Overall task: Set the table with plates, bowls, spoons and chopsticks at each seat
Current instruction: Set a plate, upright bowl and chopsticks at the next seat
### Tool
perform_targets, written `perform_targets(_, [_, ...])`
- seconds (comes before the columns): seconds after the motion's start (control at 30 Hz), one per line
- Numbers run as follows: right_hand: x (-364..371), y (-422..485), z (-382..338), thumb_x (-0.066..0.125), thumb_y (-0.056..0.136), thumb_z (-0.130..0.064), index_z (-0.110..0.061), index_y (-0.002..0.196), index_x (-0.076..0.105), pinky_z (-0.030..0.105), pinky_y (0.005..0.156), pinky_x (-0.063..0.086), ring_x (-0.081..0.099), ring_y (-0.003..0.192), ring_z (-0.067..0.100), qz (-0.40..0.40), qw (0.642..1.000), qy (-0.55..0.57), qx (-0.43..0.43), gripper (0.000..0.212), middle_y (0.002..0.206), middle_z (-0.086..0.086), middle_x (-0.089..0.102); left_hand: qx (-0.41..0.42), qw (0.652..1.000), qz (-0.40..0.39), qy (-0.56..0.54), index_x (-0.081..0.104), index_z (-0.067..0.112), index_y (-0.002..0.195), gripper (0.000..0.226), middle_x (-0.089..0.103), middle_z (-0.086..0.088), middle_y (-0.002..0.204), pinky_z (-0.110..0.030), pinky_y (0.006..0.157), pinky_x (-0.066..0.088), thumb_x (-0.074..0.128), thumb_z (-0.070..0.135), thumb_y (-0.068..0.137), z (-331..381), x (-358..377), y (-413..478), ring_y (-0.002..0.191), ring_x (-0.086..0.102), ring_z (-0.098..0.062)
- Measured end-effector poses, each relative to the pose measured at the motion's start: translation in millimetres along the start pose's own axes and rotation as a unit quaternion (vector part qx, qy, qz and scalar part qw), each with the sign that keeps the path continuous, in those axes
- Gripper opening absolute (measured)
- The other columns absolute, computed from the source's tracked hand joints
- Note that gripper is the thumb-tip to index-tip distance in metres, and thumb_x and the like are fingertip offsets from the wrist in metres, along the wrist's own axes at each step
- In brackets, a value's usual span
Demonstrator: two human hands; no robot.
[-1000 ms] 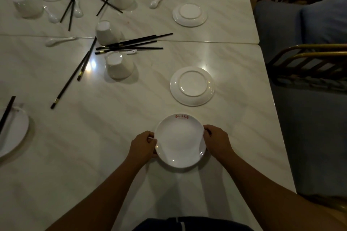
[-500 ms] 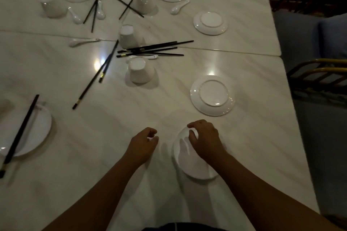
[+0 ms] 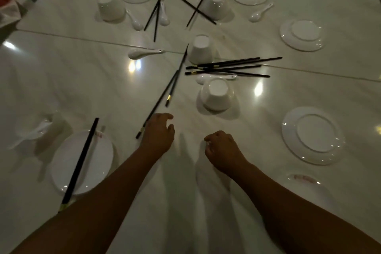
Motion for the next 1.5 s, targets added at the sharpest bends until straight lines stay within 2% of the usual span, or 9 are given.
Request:
perform_targets(0.3, [18.5,54.3,-41.4,0.049,0.091,-0.028,-0.019,0.115,0.06,0.031,0.09,0.042,0.051,0.1,0.022,0.024,0.999,0.024,0.014,0.028,0.107,0.003,0.056,-0.004,0.992,0.026,0.127,0.042,0.012,0.132,0.055,0.042,-0.018,0.127,-0.043,0.091,0.04,0.055,0.045,0.089,-14.0,-5.0,100.7,0.113,0.042,-0.038])
perform_targets(0.57, [22.3,60.5,-43.8,0.052,0.088,-0.03,-0.02,0.099,0.061,0.03,0.076,0.044,0.05,0.084,0.019,0.074,0.997,-0.004,0.033,0.017,0.092,0.0,0.055,0.065,0.99,0.005,0.122,0.046,-0.005,0.113,0.023,0.052,-0.023,0.112,-0.04,0.081,0.044,0.036,0.002,0.093,-7.8,-0.2,123.3,0.096,0.054,-0.037])
perform_targets(0.9, [29.8,67.6,-54.1,0.046,0.091,-0.032,-0.019,0.102,0.056,0.031,0.075,0.04,0.048,0.087,0.023,0.069,0.994,-0.081,0.033,0.02,0.097,0.004,0.049,0.081,0.983,-0.013,0.163,0.041,-0.006,0.121,0.028,0.048,-0.023,0.119,-0.033,0.088,0.044,0.034,-0.001,0.093,-18.5,0.3,117.5,0.103,0.051,-0.031])
perform_targets(1.0, [29.2,69.0,-53.8,0.045,0.092,-0.031,-0.017,0.104,0.056,0.031,0.076,0.038,0.047,0.091,0.024,0.061,0.995,-0.078,0.03,0.021,0.1,0.006,0.048,0.022,0.997,-0.043,0.059,0.042,-0.008,0.121,0.029,0.046,-0.024,0.122,-0.038,0.092,0.04,0.035,-0.001,0.093,-24.3,-4.5,113.9,0.107,0.048,-0.036])
perform_targets(1.1, [27.8,69.3,-52.5,0.042,0.094,-0.031,-0.017,0.108,0.054,0.031,0.078,0.038,0.047,0.095,0.025,0.036,0.996,-0.08,0.024,0.022,0.104,0.006,0.048,-0.07,0.987,-0.078,-0.124,0.046,-0.002,0.119,0.026,0.055,-0.019,0.11,-0.031,0.073,0.044,0.036,0.008,0.097,-30.5,-12.7,99.4,0.09,0.054,-0.025])
perform_targets(1.17, [24.8,70.0,-51.6,0.043,0.095,-0.032,-0.019,0.111,0.054,0.032,0.082,0.04,0.047,0.099,0.024,-0.001,0.998,-0.066,0.025,0.023,0.107,0.006,0.047,-0.124,0.951,-0.105,-0.265,0.048,0.004,0.118,0.024,0.059,-0.009,0.097,-0.025,0.061,0.041,0.035,0.012,0.099,-28.3,-16.6,79.5,0.073,0.051,-0.015])
perform_targets(1.3, [6.5,63.7,-52.3,0.046,0.096,-0.037,-0.019,0.112,0.062,0.037,0.093,0.045,0.053,0.105,0.027,-0.079,0.991,0.079,0.07,0.029,0.111,0.008,0.055,-0.183,0.844,-0.135,-0.486,0.049,0.013,0.101,0.014,0.064,-0.006,0.082,-0.029,0.068,0.045,0.036,0.01,0.099,-2.5,-32.3,36.4,0.071,0.052,-0.015])
perform_targets(1.4, [-3.8,27.8,-60.8,0.04,0.099,-0.041,-0.018,0.111,0.062,0.039,0.088,0.052,0.061,0.1,0.025,-0.162,0.896,0.384,0.153,0.034,0.108,0.005,0.064,-0.161,0.815,-0.146,-0.537,0.048,0.015,0.096,0.014,0.065,-0.007,0.084,-0.028,0.07,0.048,0.035,0.01,0.1,19.3,-40.8,8.6,0.074,0.054,-0.017])
perform_targets(1.5, [-3.4,-21.5,-65.8,0.047,0.097,-0.038,-0.018,0.116,0.06,0.036,0.085,0.054,0.063,0.103,0.026,-0.244,0.831,0.478,0.146,0.031,0.112,0.005,0.065,-0.126,0.832,-0.163,-0.516,0.047,0.016,0.1,0.013,0.069,-0.005,0.089,-0.028,0.073,0.051,0.034,0.012,0.1,35.0,-36.7,-21.0,0.081,0.058,-0.017])
Point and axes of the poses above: each hand's wrist, its own y-axis towards the middle knuckle, its own x-axis out of the palm, z = x × y, the point moved 4 cm from there along y, towards the middle knuckle
